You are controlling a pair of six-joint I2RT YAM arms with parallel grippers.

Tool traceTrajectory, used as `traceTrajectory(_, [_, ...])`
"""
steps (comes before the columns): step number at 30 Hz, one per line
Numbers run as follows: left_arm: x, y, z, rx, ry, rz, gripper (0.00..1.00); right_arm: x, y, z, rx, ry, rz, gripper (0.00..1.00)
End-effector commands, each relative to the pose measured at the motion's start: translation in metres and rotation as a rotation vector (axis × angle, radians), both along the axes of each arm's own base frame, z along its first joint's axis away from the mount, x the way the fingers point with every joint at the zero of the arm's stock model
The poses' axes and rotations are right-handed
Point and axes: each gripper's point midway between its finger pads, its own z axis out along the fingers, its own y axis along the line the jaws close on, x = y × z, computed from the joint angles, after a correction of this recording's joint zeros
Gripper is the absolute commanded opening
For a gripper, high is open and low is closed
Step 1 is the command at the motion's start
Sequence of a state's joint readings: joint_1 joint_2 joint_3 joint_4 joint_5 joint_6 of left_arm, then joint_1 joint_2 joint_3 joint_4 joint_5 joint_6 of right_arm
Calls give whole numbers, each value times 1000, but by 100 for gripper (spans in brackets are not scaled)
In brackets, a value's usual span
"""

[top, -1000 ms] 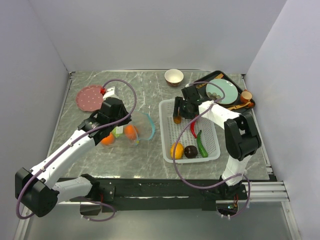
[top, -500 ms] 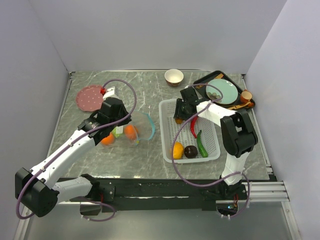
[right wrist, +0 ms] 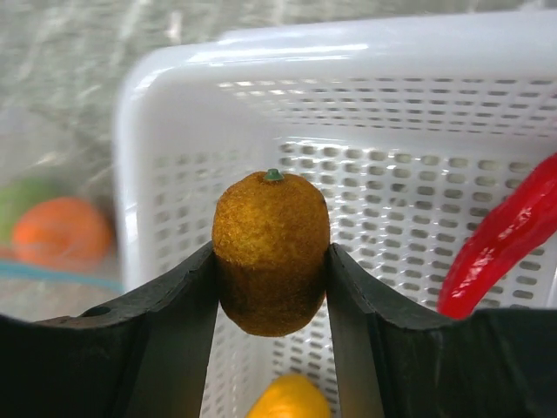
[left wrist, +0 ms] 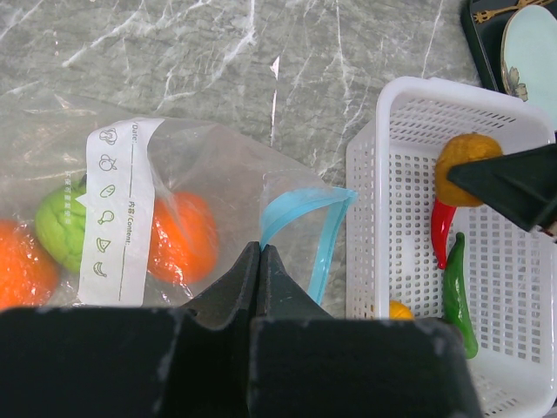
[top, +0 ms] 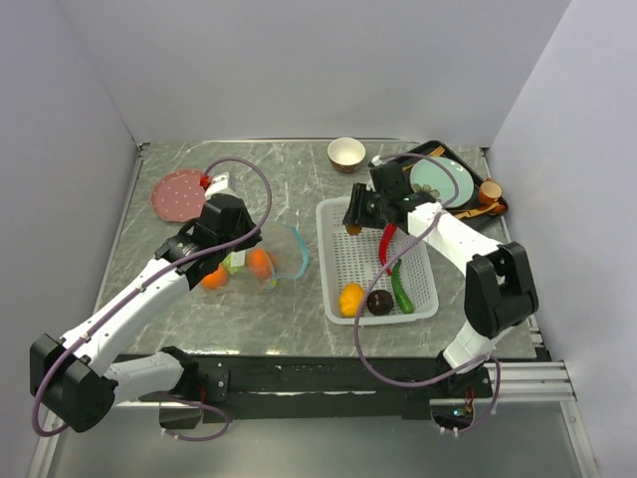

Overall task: Place the food in the zip-top bag and seal the zipper
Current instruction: Pick up the fake fruit from the bin, then place the fake fruit in the zipper food storage bag.

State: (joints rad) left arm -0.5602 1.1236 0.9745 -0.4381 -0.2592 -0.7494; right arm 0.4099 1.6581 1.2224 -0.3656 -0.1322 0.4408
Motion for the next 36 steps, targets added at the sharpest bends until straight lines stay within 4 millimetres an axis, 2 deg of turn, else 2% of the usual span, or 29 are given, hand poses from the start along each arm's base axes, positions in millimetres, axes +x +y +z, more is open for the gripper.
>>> traceTrajectory(1, [2, 1, 12, -17, -30, 12, 1, -13, 13, 30, 73, -45, 99, 17])
traceTrajectory(6, [1, 1, 11, -20, -27, 7, 1, -22, 14, 48, 97, -68, 127, 19])
traceTrajectory(8, [1, 2, 10, -17, -29, 10, 1, -28, 22, 57, 140, -75, 176, 20])
traceTrajectory(12, [3, 4, 12, -4, -34, 20, 2, -38, 39, 66, 196, -74, 254, 20])
traceTrajectory(16, [5, 2, 14, -2, -38, 16, 2, -54, 68, 71, 214, -78, 373, 20])
traceTrajectory(22, [13, 0, 28, 4, -60, 14, 2, -66, 102, 93, 253, -117, 482, 20])
traceTrajectory(27, [15, -3, 31, 3, -57, 10, 2, -77, 126, 97, 278, -117, 561, 20])
traceTrajectory(36, [14, -3, 40, -21, -79, 9, 3, -84, 165, 75, 293, -43, 667, 20])
